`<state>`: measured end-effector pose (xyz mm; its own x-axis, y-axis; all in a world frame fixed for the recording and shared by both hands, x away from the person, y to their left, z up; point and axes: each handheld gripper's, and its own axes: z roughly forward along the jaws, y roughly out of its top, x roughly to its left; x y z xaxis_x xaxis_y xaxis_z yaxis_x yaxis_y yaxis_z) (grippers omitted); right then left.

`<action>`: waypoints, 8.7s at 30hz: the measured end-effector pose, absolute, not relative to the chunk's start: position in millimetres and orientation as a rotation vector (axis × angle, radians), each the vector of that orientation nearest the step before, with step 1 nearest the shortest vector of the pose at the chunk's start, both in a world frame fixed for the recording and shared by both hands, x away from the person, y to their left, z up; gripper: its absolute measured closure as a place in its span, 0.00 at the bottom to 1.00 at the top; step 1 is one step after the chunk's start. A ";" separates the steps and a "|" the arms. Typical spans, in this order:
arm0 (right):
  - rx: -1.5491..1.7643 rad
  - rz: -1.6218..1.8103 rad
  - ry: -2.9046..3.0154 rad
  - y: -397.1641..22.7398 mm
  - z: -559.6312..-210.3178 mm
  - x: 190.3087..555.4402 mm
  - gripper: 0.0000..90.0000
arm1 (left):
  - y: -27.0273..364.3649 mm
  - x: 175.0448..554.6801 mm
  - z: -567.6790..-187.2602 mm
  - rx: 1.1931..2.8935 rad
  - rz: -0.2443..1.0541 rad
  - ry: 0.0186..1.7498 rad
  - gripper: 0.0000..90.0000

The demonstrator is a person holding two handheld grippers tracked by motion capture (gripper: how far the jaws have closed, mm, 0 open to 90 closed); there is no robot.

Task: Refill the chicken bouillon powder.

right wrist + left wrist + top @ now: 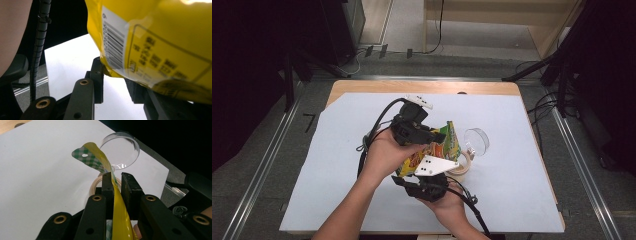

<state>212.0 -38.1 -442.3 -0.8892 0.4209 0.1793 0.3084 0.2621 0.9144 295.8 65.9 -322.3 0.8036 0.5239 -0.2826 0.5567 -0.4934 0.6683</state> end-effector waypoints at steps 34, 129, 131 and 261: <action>0.730 1.715 2.410 -39.8 -438.7 208.8 0.79 | 62.1 298.9 -322.5 2.196 -0.077 0.792 0.90; 0.742 1.716 2.402 -39.7 -437.8 209.5 0.81 | 56.9 293.7 -317.6 2.205 -0.055 0.773 0.90; 0.742 1.717 2.403 -39.6 -437.6 209.4 0.81 | 57.1 293.9 -317.6 2.205 -0.056 0.773 0.90; 0.876 1.714 2.375 -33.7 -432.2 219.2 0.81 | 57.4 307.8 -314.8 2.186 -0.070 0.748 0.90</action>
